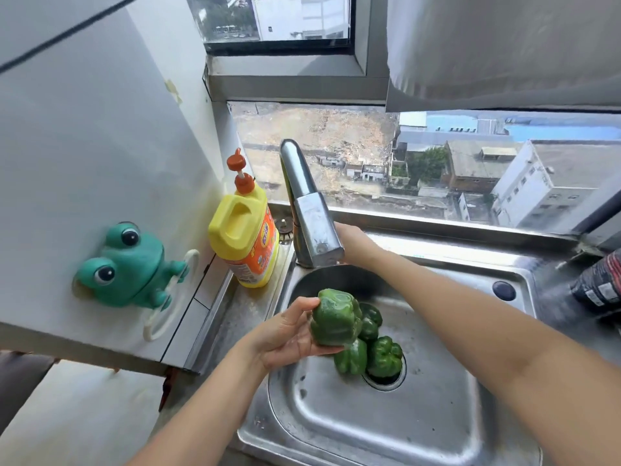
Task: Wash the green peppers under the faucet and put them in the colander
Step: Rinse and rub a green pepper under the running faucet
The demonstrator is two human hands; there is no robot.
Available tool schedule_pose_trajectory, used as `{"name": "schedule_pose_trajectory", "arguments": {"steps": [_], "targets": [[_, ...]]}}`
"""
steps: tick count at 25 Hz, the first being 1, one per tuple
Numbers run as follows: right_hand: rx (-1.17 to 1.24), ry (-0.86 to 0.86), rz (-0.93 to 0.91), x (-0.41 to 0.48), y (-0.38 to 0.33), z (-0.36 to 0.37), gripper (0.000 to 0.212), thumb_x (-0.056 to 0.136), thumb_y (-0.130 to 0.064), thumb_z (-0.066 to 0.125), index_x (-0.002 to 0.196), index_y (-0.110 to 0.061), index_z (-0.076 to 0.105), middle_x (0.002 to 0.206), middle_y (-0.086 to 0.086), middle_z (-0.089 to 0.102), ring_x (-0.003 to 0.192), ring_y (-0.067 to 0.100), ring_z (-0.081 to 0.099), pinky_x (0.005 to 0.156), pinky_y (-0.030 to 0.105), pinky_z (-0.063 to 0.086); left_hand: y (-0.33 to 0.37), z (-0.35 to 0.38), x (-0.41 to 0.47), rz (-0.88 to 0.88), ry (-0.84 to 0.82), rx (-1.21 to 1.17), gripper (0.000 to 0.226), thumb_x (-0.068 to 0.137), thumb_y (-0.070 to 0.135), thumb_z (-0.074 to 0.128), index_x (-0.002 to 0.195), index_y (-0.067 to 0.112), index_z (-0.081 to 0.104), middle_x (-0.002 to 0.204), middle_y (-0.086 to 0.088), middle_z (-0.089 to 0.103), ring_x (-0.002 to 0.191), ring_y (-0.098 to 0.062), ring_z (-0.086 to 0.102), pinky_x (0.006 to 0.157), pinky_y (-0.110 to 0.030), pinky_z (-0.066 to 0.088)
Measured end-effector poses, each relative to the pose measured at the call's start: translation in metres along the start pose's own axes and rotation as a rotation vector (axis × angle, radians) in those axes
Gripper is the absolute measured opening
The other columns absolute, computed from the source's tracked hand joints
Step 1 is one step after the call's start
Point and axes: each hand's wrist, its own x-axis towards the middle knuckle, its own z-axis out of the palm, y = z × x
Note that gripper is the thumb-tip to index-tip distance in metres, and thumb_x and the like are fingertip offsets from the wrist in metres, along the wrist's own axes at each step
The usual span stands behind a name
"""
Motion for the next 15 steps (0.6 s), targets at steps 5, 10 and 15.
{"name": "schedule_pose_trajectory", "arguments": {"steps": [5, 10, 15], "targets": [[-0.027, 0.137, 0.104, 0.014, 0.003, 0.013, 0.014, 0.089, -0.009, 0.054, 0.098, -0.002, 0.061, 0.114, 0.023, 0.062, 0.110, 0.036, 0.057, 0.087, 0.034, 0.046, 0.008, -0.002, 0.005, 0.021, -0.014, 0.031, 0.074, 0.069, 0.035, 0.080, 0.131, 0.007, 0.053, 0.141, -0.024, 0.046, 0.120, -0.037, 0.054, 0.100, -0.048, 0.043], [-0.049, 0.157, 0.156, 0.020, 0.006, 0.015, 0.031, 0.087, -0.003, 0.048, 0.056, -0.005, 0.044, 0.091, 0.028, 0.065, 0.092, 0.040, 0.060, 0.063, 0.029, 0.031, 0.009, -0.001, 0.009, 0.068, -0.004, 0.053, 0.074, 0.063, 0.035, 0.083, 0.129, 0.017, 0.055, 0.134, -0.017, 0.054, 0.117, -0.036, 0.056, 0.099, -0.052, 0.042], [0.436, 0.101, 0.268, 0.028, 0.030, 0.021, 0.023, 0.080, -0.009, 0.052, 0.059, -0.001, 0.053, 0.061, 0.015, 0.053, 0.056, 0.030, 0.066, 0.061, 0.032, 0.056, -0.001, 0.009, 0.013, 0.050, 0.177, -0.127, 0.082, 0.041, 0.041, 0.093, 0.113, 0.013, 0.068, 0.116, -0.017, 0.066, 0.095, -0.032, 0.068, 0.068, -0.043, 0.058]]}}
